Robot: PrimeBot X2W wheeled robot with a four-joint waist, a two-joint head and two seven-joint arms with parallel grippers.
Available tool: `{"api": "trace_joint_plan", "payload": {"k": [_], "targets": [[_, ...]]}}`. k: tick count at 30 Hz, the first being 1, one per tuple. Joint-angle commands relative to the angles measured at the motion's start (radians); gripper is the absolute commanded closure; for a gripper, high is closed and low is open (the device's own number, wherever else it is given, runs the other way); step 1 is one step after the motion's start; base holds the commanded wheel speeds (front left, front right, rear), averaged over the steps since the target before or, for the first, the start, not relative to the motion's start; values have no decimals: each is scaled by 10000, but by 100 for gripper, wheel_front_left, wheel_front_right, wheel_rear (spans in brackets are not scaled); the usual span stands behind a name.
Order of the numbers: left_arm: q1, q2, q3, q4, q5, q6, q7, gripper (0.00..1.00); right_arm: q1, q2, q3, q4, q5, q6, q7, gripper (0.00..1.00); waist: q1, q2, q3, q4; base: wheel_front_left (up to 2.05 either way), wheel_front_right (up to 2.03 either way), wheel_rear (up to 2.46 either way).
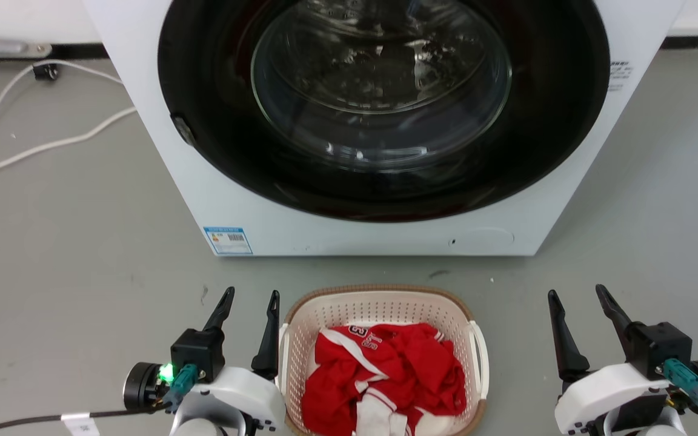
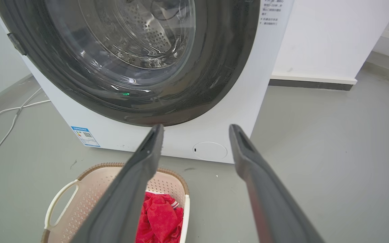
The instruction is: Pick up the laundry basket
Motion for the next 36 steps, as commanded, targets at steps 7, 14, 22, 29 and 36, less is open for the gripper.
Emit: {"api": "trace_joint_plan", "payload": {"k": [7, 14, 22, 29, 36], "targets": [[-1046, -9, 92, 1187, -375, -221, -26, 0, -810, 2, 110, 885, 167, -3, -139, 0, -1, 0, 1657, -116, 0, 0, 0], [-2679, -8, 223, 3014, -786, -460, -26, 0, -2127, 0, 294, 2435, 312, -3, -479, 0, -1, 0, 3269, -178, 0, 0, 0], [-4607, 304, 197, 5476, -1360, -733, 175, 0, -3787, 2, 514, 4792, 470, -3, -415, 0, -1, 0, 4577, -236, 0, 0, 0], [-5925, 546, -292, 7061, -2007, -810, 784, 0, -5252, 0, 1060, 6937, 937, -5, -445, 0, -1, 0, 5441, -305, 0, 0, 0], [-6615, 788, -1204, 7720, -3016, -816, 1478, 0, -6568, 1, 1683, 8691, 1427, -5, -418, 0, -1, 0, 6199, -329, 0, 0, 0]]}}
